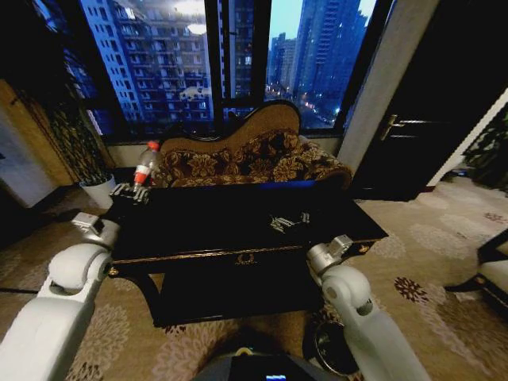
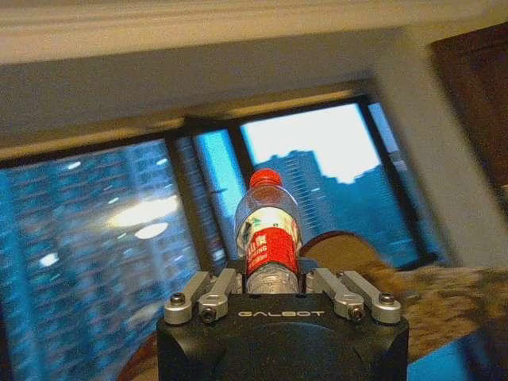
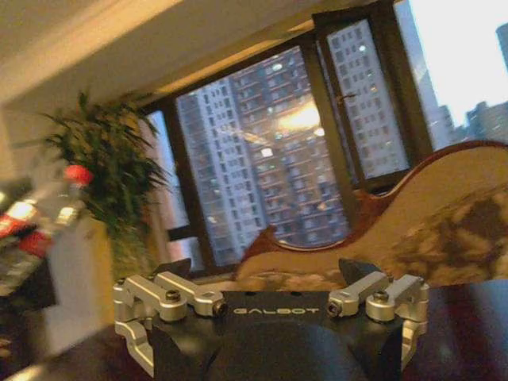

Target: Move to the front of the table and place the trash on the table into the trash bin.

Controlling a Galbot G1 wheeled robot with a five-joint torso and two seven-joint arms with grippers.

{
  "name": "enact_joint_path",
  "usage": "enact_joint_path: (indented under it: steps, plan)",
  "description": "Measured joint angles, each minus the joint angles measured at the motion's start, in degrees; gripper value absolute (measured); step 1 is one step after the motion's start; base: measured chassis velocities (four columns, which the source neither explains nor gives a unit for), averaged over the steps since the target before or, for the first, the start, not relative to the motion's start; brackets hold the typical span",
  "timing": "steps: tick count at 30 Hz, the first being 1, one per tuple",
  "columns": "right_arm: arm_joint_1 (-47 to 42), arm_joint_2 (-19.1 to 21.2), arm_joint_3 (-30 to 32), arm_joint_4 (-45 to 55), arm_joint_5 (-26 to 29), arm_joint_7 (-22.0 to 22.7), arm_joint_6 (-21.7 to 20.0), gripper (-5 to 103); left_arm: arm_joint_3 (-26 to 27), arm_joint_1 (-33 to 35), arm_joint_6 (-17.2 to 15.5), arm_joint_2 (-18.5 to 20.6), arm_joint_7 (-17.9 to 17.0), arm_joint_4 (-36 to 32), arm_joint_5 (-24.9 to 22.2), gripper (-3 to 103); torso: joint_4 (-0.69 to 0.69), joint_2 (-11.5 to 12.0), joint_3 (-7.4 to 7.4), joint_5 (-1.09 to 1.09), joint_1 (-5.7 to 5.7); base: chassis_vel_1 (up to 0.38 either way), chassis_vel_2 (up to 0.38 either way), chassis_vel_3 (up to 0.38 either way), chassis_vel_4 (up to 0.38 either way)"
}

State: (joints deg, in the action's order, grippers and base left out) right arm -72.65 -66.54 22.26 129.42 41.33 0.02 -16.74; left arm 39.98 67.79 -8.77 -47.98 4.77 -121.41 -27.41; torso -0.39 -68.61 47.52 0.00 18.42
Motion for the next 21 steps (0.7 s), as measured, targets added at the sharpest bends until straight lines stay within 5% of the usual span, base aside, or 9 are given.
enact_joint_path:
  steps: [13, 21]
  plan:
    - [4.03, 0.18, -0.44, 4.83, 18.31, 0.00, -6.51, 100, -10.06, -0.77, 3.70, 10.64, 1.97, -7.29, 2.80, 30, 0.02, 0.00, 0.00, -0.01, 0.00, 0.000, 0.000, 0.000, 0.000]
    - [5.40, 0.36, -1.85, 5.88, 21.79, -0.01, -8.52, 100, -12.23, -0.83, 4.70, 15.48, 2.09, -9.88, 2.98, 30, 0.01, 0.00, 0.00, -0.01, 0.00, 0.000, 0.000, 0.000, 0.000]
